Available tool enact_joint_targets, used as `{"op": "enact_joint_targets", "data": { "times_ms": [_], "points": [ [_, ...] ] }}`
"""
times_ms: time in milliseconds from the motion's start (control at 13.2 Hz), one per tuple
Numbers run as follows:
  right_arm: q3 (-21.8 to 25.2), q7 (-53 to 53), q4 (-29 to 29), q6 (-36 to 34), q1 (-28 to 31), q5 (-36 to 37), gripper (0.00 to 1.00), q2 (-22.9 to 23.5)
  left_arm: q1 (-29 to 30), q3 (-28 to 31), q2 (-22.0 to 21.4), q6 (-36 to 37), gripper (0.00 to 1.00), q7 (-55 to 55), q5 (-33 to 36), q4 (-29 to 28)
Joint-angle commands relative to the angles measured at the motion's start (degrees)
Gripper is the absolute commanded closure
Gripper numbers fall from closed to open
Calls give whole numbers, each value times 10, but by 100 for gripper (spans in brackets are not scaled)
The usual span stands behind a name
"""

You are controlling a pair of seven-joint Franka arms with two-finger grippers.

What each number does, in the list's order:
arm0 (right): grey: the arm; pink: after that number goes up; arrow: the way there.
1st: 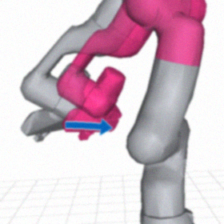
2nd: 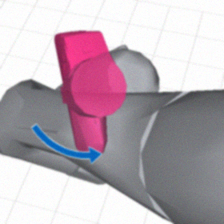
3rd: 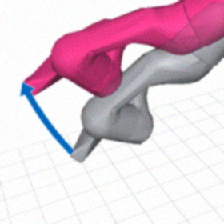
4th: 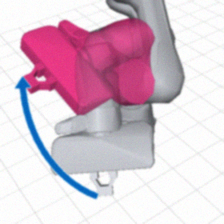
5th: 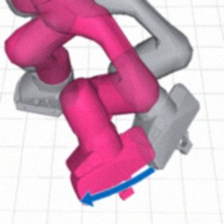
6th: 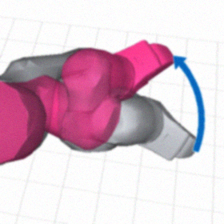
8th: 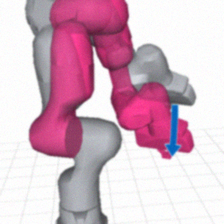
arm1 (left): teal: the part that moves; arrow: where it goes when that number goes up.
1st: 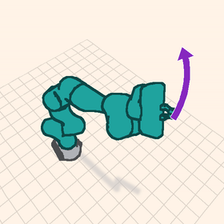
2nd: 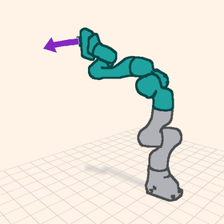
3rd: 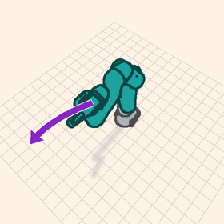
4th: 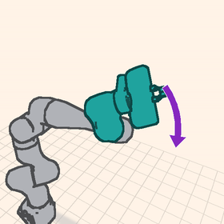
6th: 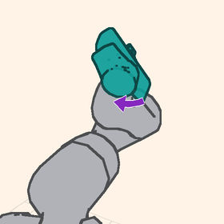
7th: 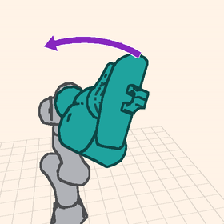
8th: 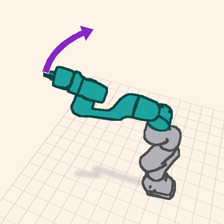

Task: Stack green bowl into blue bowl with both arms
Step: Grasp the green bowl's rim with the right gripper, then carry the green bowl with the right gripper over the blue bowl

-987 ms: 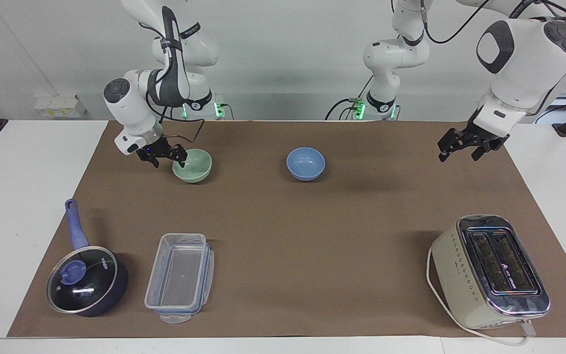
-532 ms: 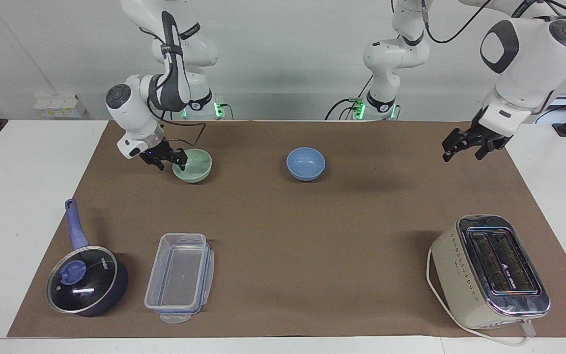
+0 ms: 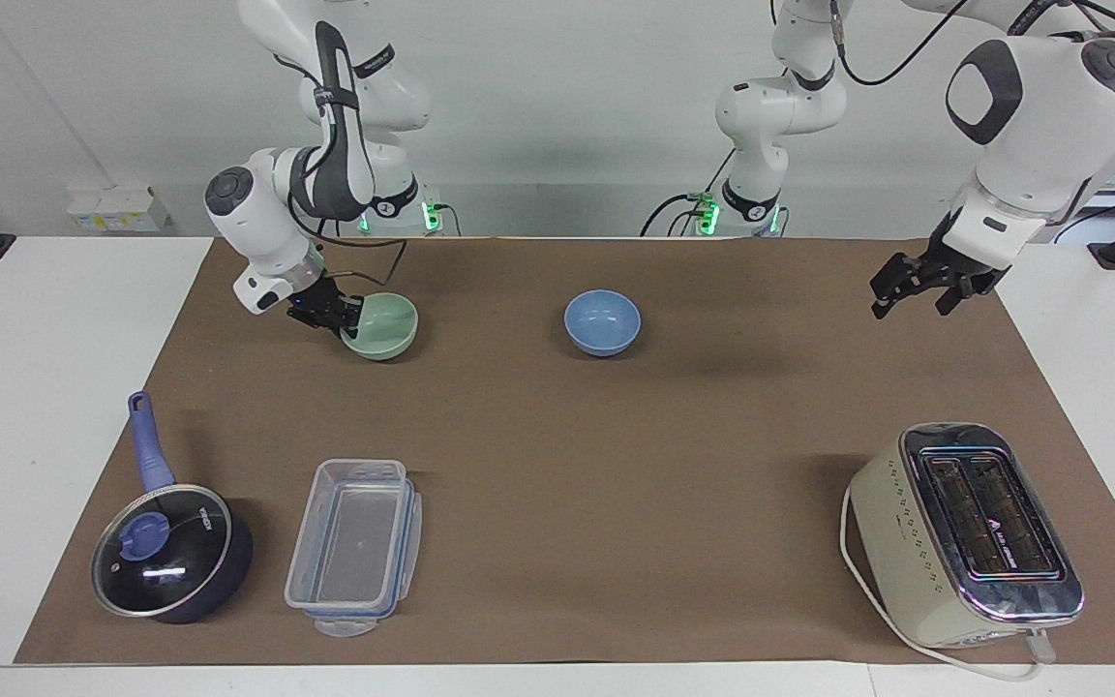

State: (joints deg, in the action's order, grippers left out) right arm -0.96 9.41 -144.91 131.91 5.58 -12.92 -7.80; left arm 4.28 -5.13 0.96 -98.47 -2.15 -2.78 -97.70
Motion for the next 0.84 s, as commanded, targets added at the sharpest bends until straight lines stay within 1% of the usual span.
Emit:
{"op": "enact_joint_targets", "data": {
  "times_ms": [0,76,228,304,456,532,608,684,759],
  "points": [
    [-4,19,2,-9,-6,-26,100,-12,5,-2,-2,15,0,-7,14,8],
    [-4,18,5,-20,-7,-31,100,-16,3,-2,-1,7,0,-2,13,9],
    [-6,12,14,-41,-31,-33,100,-34,-35,-2,-1,-11,0,-1,20,12],
    [-7,4,19,-51,-49,-33,100,-44,-44,-1,0,-12,0,9,43,24],
    [-10,-44,25,-56,-99,-33,100,-63,-89,36,2,25,0,21,54,69],
    [-11,-82,31,-56,-129,-33,100,-70,-102,56,5,60,0,21,56,94],
    [-11,-116,35,-56,-157,-33,100,-71,-99,56,8,85,0,21,55,114],
    [-11,-147,42,-54,-189,-33,100,-70,-95,55,7,95,0,21,56,118],
    [-11,-176,43,-46,-221,-33,100,-71,-96,54,2,89,0,21,51,114]
  ]
}}
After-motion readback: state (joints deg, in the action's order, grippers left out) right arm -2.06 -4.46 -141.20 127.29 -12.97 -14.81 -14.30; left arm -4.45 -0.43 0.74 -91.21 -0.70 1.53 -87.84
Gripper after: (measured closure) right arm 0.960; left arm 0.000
